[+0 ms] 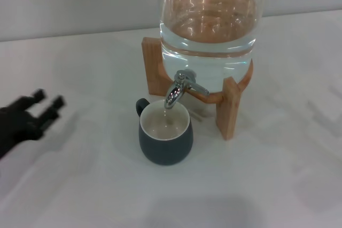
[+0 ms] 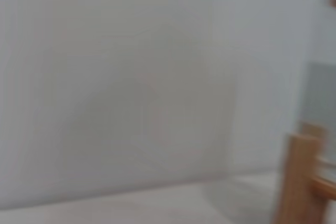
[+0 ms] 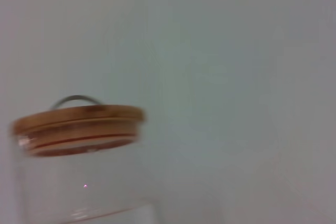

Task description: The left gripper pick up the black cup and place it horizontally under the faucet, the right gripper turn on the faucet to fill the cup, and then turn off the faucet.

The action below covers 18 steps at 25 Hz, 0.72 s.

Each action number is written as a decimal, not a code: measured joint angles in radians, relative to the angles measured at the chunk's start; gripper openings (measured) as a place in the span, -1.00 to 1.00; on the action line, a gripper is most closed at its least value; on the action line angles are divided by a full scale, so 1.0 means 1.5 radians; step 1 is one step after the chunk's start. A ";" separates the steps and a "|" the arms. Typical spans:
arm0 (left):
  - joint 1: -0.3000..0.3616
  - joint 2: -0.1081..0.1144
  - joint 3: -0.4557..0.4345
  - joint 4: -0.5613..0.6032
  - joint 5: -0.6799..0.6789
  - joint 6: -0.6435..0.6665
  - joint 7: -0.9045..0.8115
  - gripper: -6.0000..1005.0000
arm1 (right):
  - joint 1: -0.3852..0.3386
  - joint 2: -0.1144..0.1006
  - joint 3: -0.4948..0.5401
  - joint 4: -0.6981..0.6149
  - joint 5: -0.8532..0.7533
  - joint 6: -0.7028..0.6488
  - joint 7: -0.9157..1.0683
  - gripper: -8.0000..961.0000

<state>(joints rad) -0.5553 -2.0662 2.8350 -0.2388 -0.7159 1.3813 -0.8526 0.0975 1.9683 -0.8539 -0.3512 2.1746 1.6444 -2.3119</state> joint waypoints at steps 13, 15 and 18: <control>0.063 0.007 0.002 -0.066 -0.226 0.005 -0.007 0.06 | -0.015 0.028 -0.094 -0.364 -0.228 -0.020 0.329 0.65; 0.064 0.007 0.002 -0.067 -0.231 0.004 -0.008 0.06 | -0.017 0.028 -0.128 -0.405 -0.232 -0.044 0.359 0.65; 0.066 0.005 0.002 -0.067 -0.233 0.002 -0.007 0.06 | -0.018 0.028 -0.179 -0.477 -0.251 -0.084 0.417 0.65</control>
<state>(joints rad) -0.4565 -2.0594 2.8382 -0.3400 -1.0654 1.3844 -0.8638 0.0701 2.0103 -1.1221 -1.0668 1.7984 1.5190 -1.6862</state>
